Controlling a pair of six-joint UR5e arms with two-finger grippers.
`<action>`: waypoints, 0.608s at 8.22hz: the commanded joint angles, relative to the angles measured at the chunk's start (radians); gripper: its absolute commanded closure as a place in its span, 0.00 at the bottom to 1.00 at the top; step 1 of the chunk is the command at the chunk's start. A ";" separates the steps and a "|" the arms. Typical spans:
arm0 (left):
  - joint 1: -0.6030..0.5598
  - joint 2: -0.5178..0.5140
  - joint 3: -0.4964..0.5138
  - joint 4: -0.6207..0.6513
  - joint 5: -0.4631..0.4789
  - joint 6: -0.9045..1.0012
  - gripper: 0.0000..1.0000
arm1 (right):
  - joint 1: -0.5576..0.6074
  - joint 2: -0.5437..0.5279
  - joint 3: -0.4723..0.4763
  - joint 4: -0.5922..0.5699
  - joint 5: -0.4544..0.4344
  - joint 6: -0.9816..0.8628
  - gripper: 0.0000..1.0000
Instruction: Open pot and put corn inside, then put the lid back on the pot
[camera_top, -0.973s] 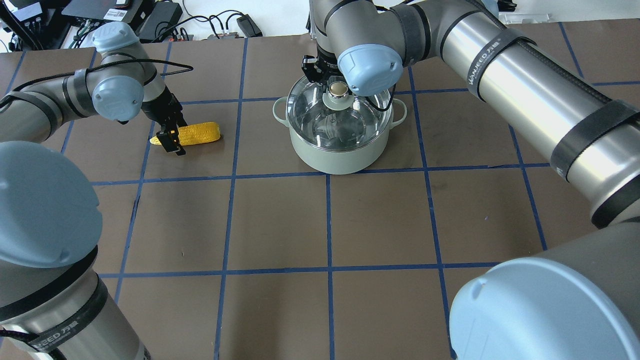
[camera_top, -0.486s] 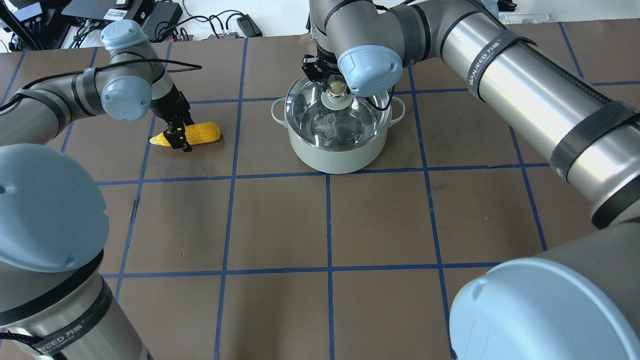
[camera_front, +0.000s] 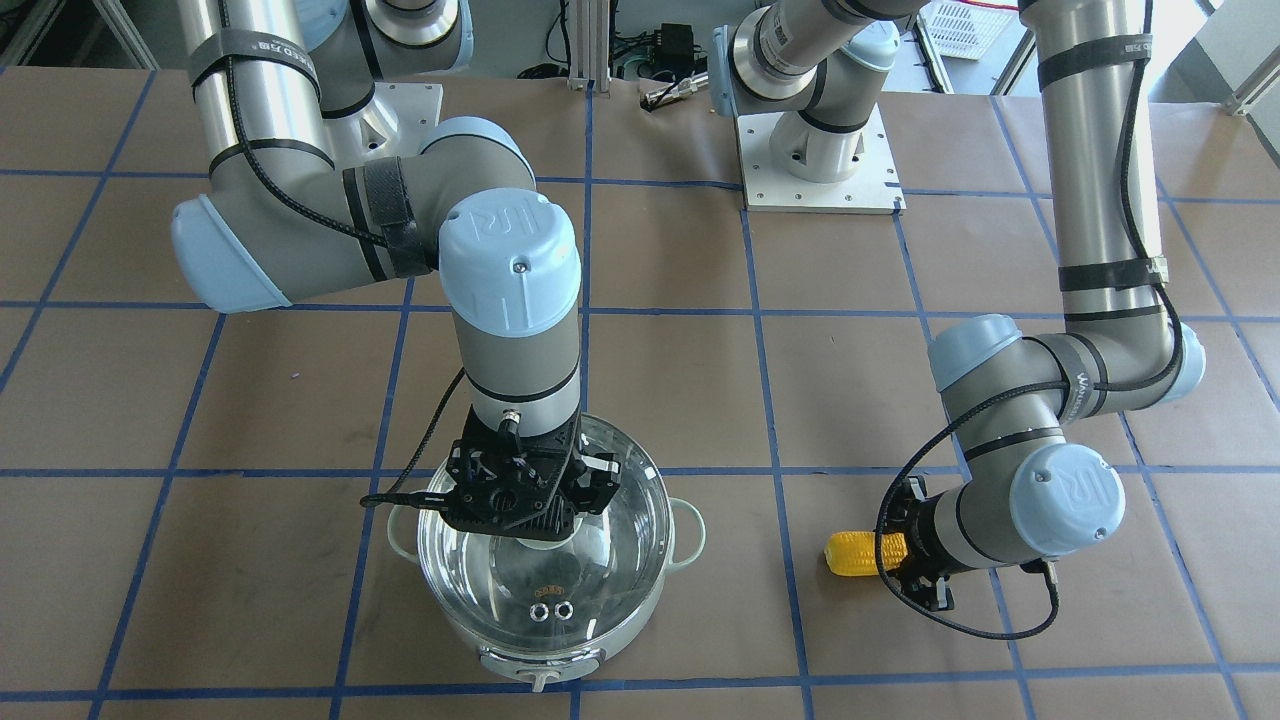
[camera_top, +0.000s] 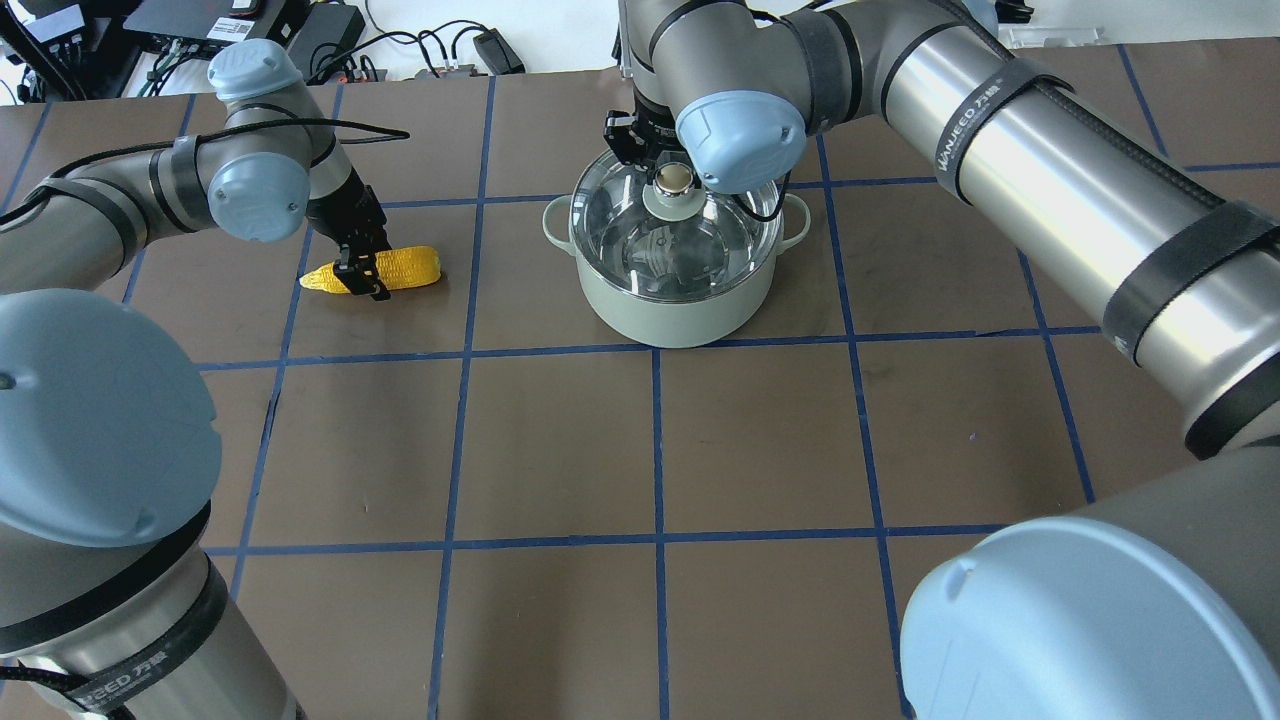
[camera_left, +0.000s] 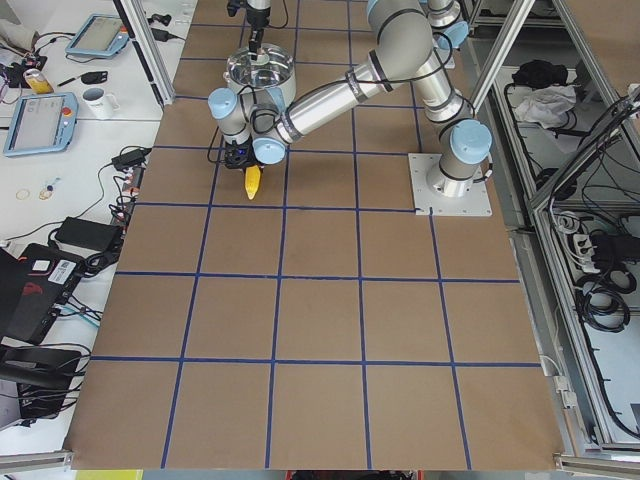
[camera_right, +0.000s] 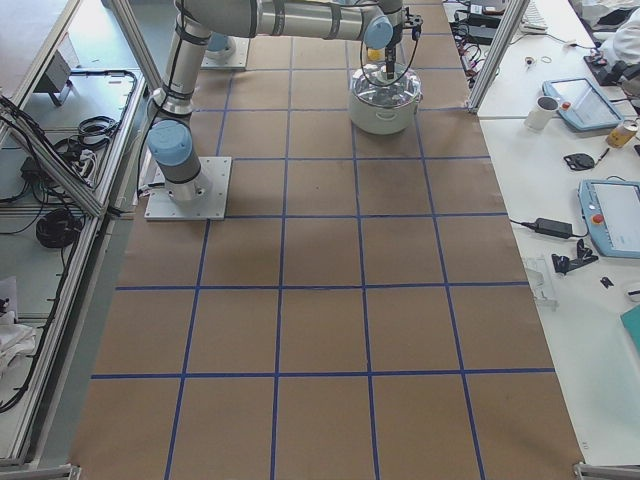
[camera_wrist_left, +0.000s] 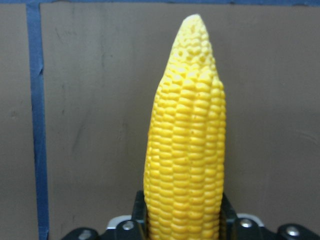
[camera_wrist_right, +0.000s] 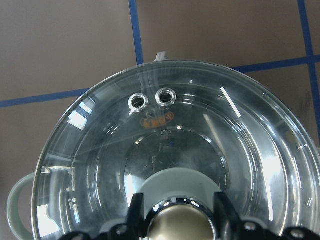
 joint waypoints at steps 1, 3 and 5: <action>-0.017 0.015 0.001 -0.002 -0.003 -0.010 1.00 | -0.006 -0.059 0.000 0.016 0.001 -0.043 0.67; -0.034 0.105 0.009 -0.115 -0.029 -0.018 1.00 | -0.044 -0.189 0.009 0.156 0.031 -0.105 0.69; -0.039 0.181 0.069 -0.266 -0.086 -0.021 1.00 | -0.130 -0.330 0.056 0.306 0.031 -0.224 0.70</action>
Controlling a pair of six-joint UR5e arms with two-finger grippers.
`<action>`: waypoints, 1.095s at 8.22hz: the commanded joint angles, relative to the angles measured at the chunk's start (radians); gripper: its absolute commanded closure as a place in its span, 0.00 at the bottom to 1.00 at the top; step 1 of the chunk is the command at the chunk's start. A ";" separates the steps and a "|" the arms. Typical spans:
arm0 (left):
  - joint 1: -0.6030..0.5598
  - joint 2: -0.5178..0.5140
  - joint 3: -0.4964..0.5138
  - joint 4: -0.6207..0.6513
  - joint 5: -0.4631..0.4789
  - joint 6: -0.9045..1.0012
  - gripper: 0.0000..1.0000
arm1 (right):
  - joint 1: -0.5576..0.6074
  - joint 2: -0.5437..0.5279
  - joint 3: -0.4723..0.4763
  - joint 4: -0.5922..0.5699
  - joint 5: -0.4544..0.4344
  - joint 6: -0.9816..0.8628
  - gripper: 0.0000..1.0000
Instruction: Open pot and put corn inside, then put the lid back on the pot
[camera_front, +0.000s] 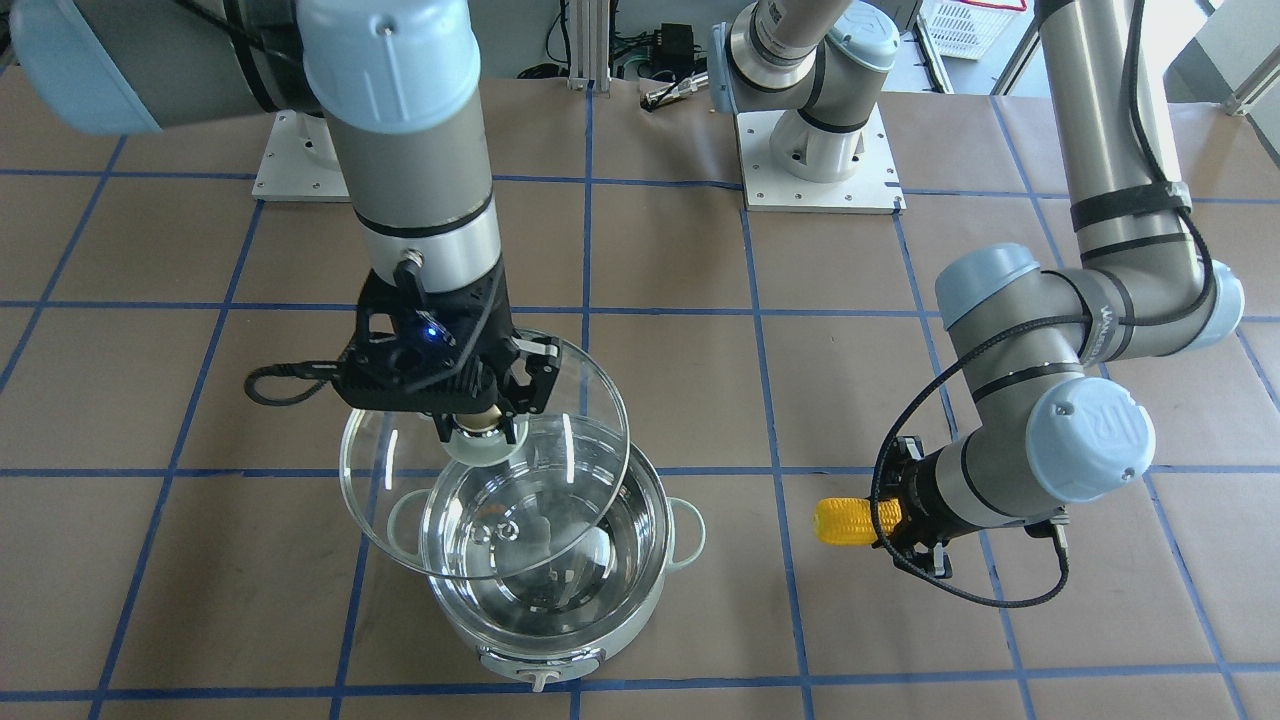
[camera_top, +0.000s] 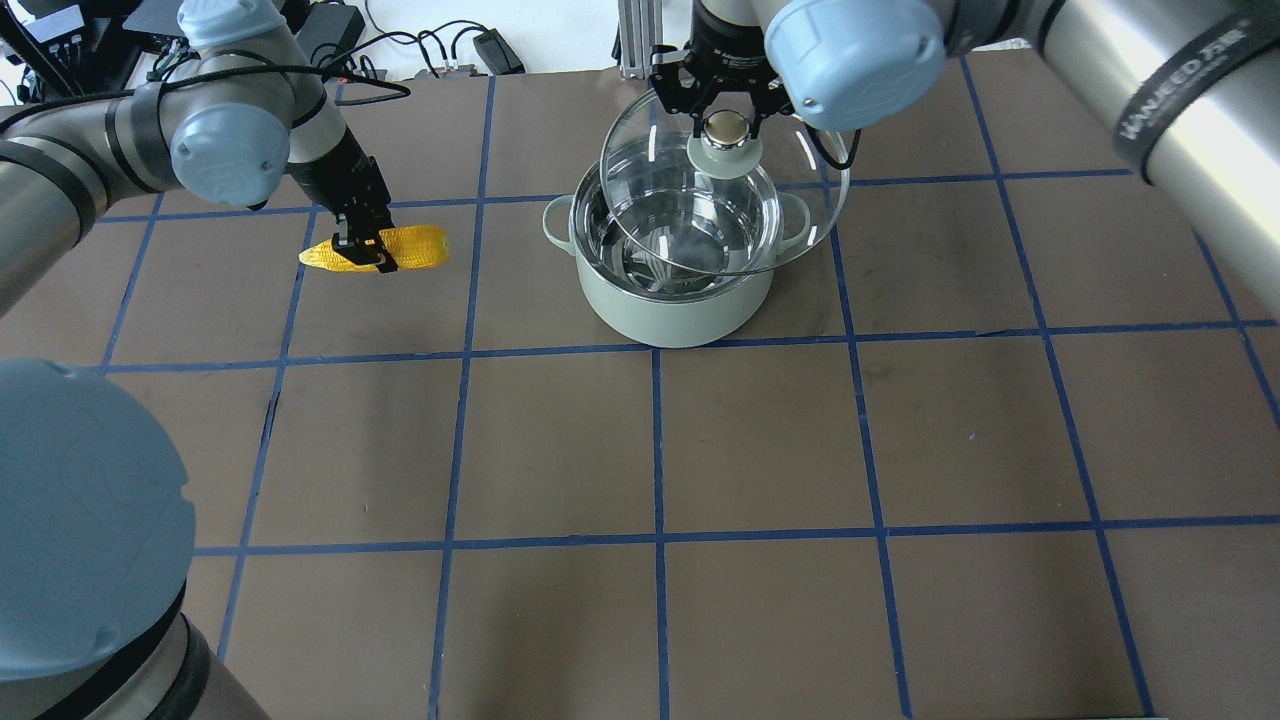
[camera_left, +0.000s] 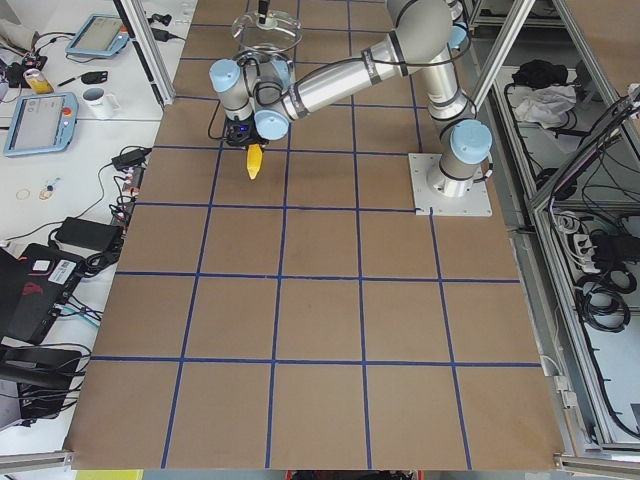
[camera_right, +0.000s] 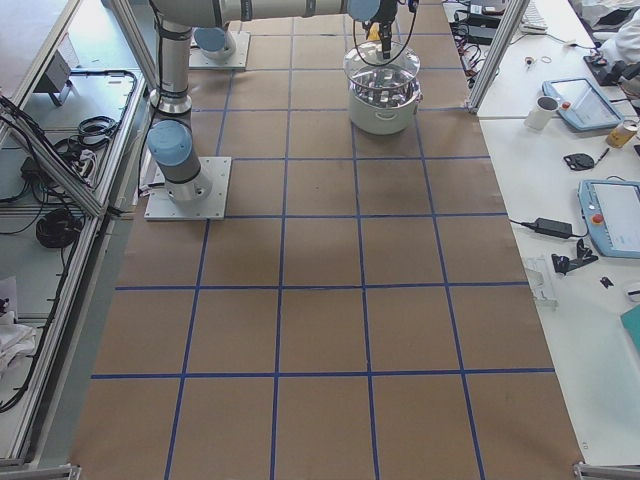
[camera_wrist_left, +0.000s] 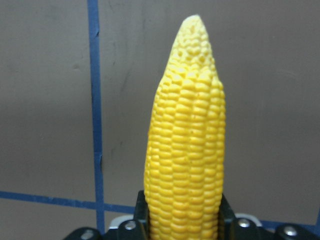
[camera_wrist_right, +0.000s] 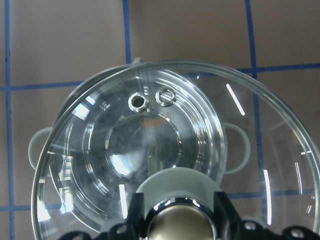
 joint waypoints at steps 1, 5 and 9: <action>-0.027 0.076 0.097 -0.172 -0.071 -0.018 1.00 | -0.113 -0.210 0.076 0.190 0.010 -0.147 0.70; -0.206 0.078 0.261 -0.202 -0.078 -0.131 1.00 | -0.144 -0.361 0.153 0.339 0.011 -0.161 0.74; -0.392 0.043 0.303 -0.093 0.010 -0.315 1.00 | -0.158 -0.366 0.164 0.336 0.011 -0.193 0.74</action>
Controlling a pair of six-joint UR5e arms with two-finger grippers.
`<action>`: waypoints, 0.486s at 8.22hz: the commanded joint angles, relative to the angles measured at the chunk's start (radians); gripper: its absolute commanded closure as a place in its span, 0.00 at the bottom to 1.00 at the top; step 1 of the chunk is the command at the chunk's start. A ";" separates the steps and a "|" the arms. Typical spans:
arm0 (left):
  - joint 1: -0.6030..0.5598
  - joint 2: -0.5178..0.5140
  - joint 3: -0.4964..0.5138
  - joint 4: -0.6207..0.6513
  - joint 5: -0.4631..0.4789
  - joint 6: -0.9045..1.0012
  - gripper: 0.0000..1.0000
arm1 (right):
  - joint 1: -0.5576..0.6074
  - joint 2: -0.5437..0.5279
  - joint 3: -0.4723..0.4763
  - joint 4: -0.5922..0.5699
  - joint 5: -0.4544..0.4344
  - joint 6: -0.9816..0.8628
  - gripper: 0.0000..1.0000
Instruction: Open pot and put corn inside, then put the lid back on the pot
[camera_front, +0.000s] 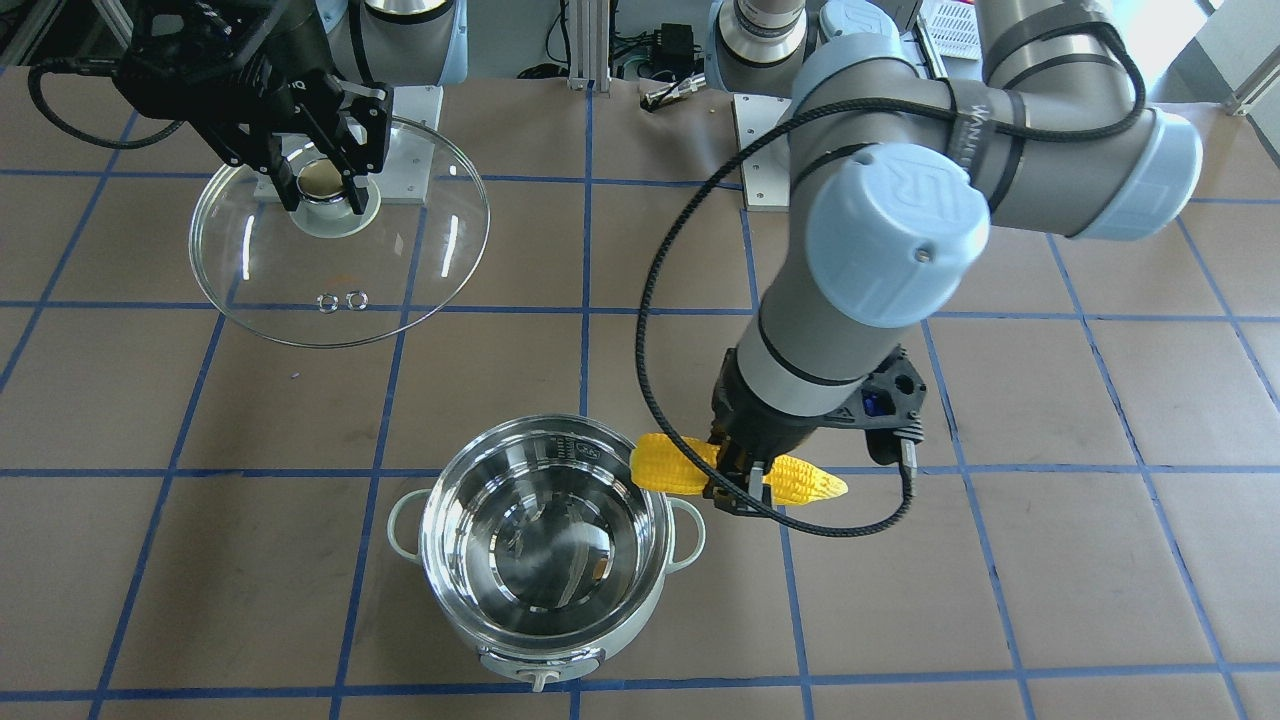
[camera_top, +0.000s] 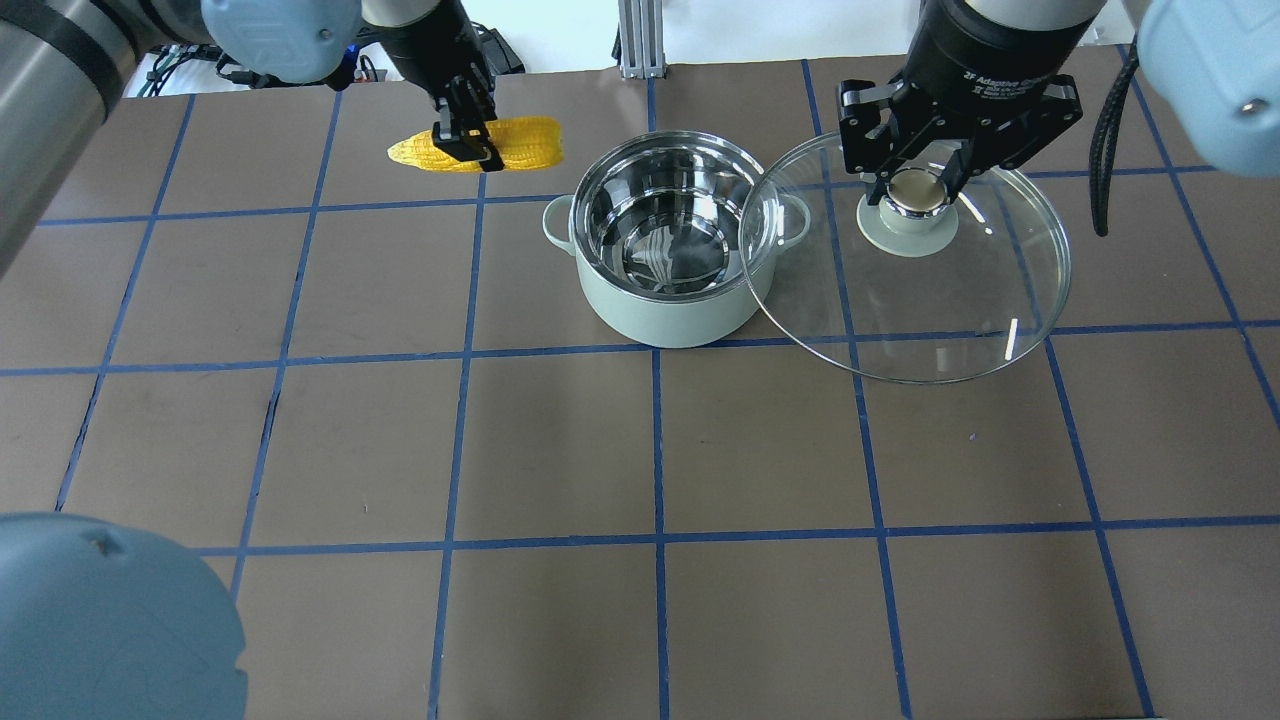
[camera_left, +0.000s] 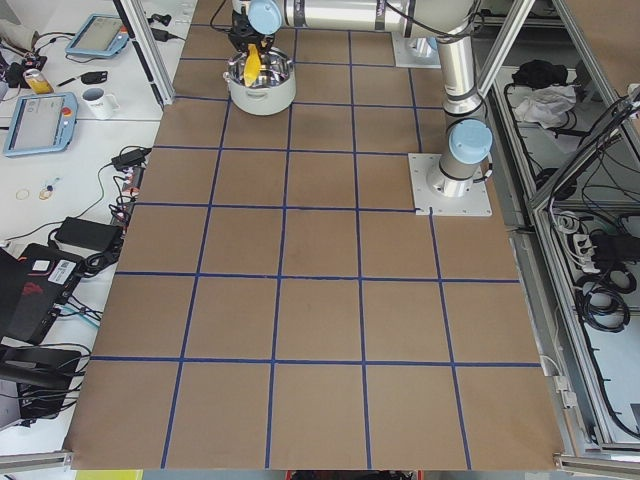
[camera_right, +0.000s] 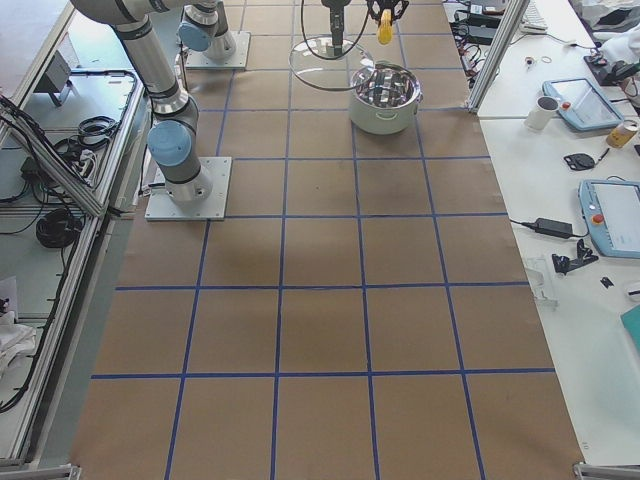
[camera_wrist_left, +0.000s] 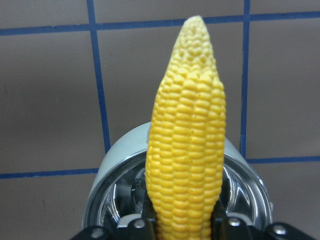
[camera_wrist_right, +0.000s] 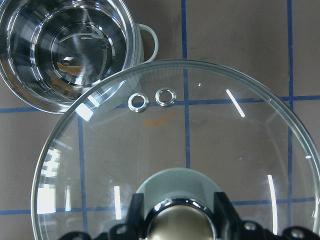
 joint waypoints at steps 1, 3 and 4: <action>-0.094 -0.062 0.032 0.091 0.048 -0.110 1.00 | -0.002 -0.004 0.001 0.003 0.000 -0.006 0.73; -0.128 -0.144 0.054 0.152 0.046 -0.250 1.00 | -0.002 -0.004 0.001 0.003 0.000 -0.006 0.73; -0.128 -0.152 0.052 0.152 0.042 -0.304 1.00 | -0.002 -0.004 0.001 0.002 0.000 -0.006 0.73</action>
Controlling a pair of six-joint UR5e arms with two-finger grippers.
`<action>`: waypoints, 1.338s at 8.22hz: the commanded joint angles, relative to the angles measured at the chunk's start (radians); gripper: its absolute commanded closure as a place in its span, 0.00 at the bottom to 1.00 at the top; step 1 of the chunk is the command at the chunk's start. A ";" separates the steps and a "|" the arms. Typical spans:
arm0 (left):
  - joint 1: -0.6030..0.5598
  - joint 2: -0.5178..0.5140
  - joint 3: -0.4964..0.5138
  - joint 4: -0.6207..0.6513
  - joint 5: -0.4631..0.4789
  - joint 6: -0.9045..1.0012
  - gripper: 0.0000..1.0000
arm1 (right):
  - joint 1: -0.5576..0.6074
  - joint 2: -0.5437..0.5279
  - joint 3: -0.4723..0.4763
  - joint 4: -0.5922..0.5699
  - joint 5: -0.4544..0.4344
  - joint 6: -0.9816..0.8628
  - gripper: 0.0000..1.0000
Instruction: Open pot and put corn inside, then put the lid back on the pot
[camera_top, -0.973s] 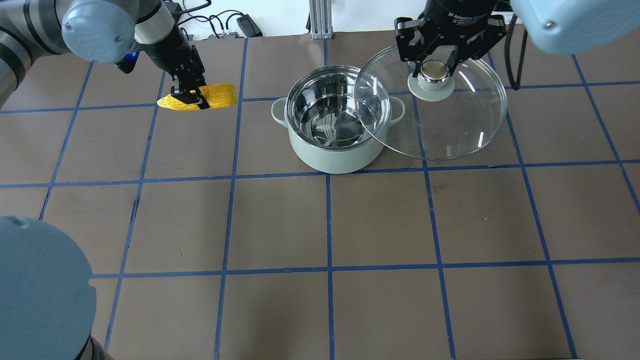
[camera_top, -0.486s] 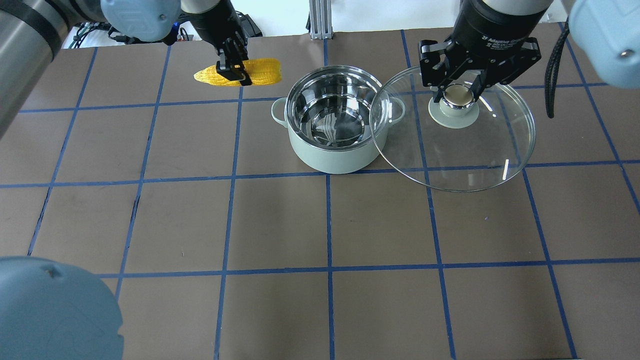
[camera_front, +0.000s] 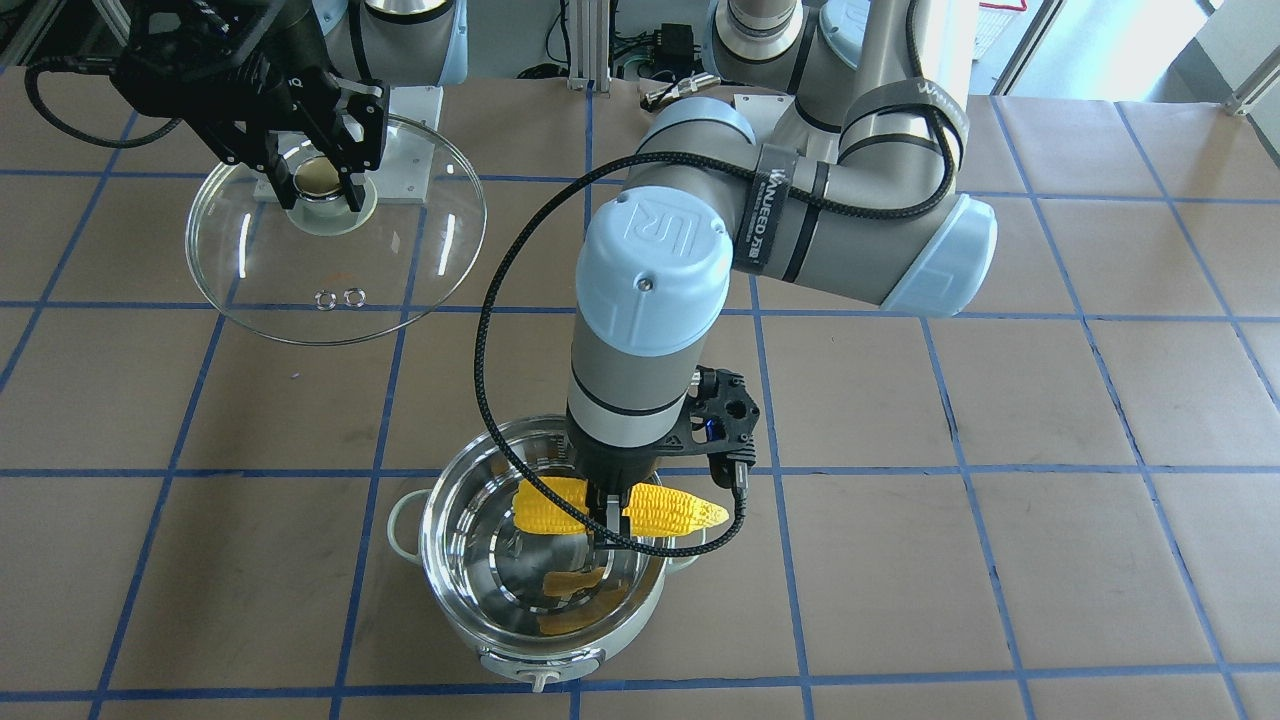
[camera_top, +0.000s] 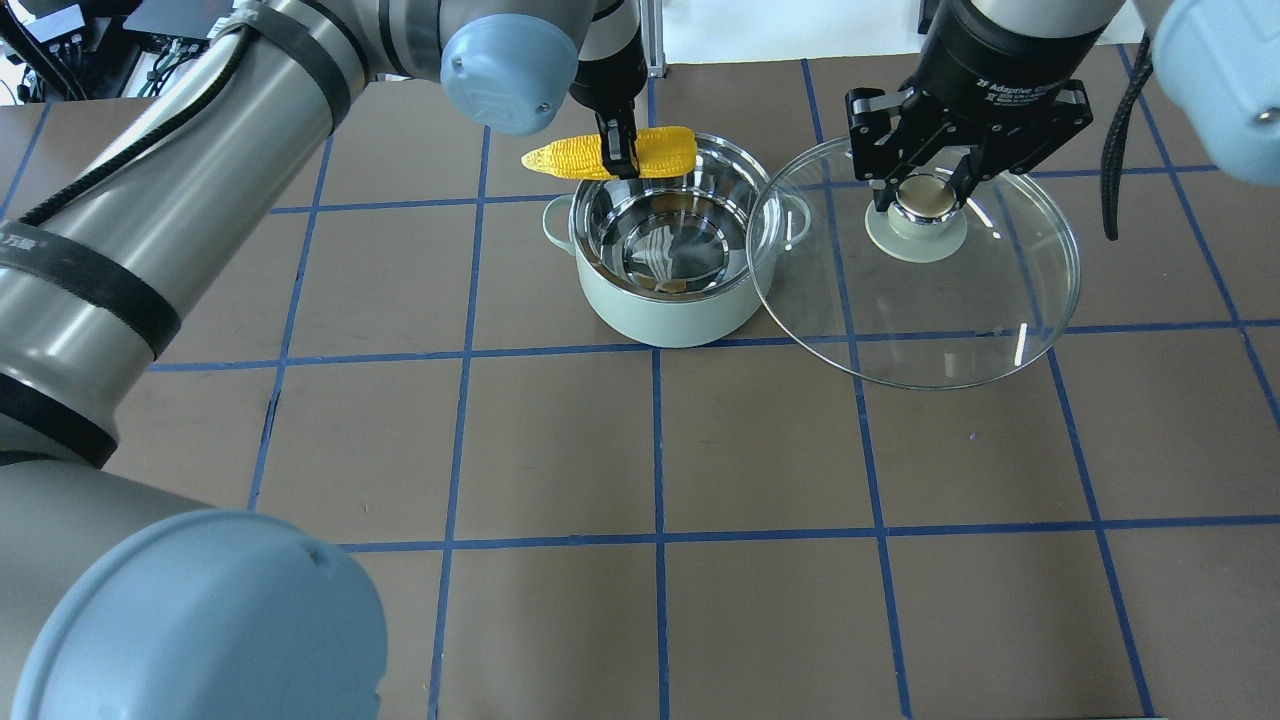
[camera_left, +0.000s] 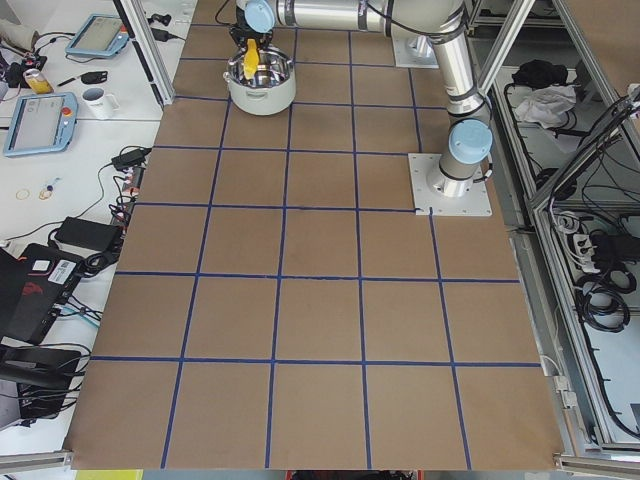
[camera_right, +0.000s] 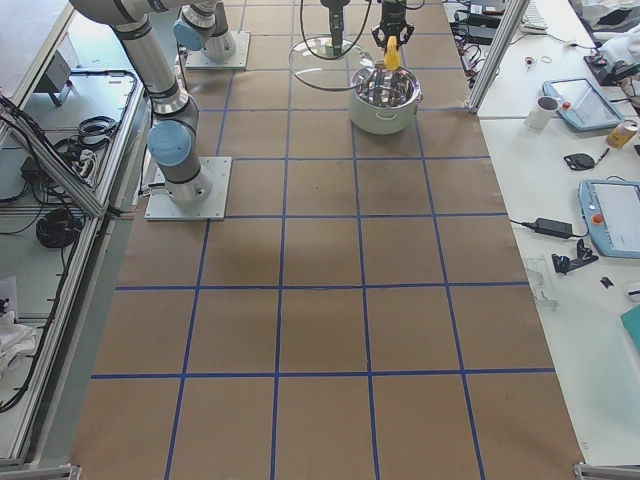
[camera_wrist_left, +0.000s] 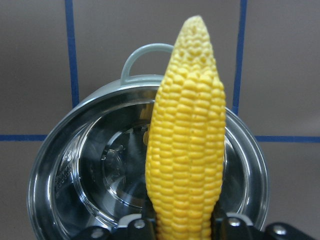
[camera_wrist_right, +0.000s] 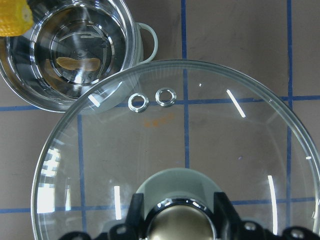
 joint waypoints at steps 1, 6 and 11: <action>-0.016 -0.045 0.007 0.022 -0.006 -0.147 1.00 | 0.000 0.000 0.000 -0.001 0.000 0.000 0.73; -0.066 -0.085 0.006 0.026 -0.007 -0.213 1.00 | 0.000 0.000 0.000 -0.003 0.002 0.000 0.73; -0.066 -0.093 0.006 0.028 -0.007 -0.197 0.56 | 0.000 0.000 -0.002 -0.006 0.002 -0.001 0.73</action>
